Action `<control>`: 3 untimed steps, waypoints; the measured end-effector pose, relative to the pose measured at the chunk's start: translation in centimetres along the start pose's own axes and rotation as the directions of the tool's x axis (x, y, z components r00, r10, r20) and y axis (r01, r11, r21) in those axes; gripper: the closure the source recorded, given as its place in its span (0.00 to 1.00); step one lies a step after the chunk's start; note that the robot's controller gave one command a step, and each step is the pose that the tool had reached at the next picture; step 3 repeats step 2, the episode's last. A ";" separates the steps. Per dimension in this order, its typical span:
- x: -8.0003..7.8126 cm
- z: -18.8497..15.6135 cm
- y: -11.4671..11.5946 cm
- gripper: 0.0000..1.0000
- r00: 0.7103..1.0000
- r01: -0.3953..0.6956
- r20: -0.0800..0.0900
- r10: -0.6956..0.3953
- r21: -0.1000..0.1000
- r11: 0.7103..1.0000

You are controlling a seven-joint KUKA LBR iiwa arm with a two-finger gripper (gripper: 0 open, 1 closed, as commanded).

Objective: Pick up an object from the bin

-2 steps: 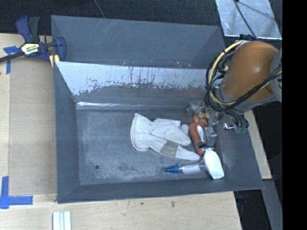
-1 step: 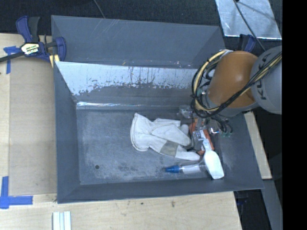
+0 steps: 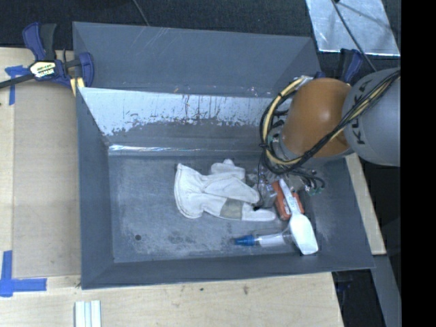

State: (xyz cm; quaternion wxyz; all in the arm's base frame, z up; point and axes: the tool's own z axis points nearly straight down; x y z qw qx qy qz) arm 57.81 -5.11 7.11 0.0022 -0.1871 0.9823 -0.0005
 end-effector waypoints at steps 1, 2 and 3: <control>0.0 0.0 0.0 1.00 1.000 0.000 0.000 0.000 0.000 1.000; -0.5 -17.5 0.1 1.00 1.000 -0.001 0.005 0.001 0.003 1.000; -0.5 -17.5 0.1 1.00 1.000 -0.001 0.005 0.001 0.003 1.000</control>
Offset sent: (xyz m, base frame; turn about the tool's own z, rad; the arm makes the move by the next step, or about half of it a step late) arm 0.0015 0.0035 0.1715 -0.0018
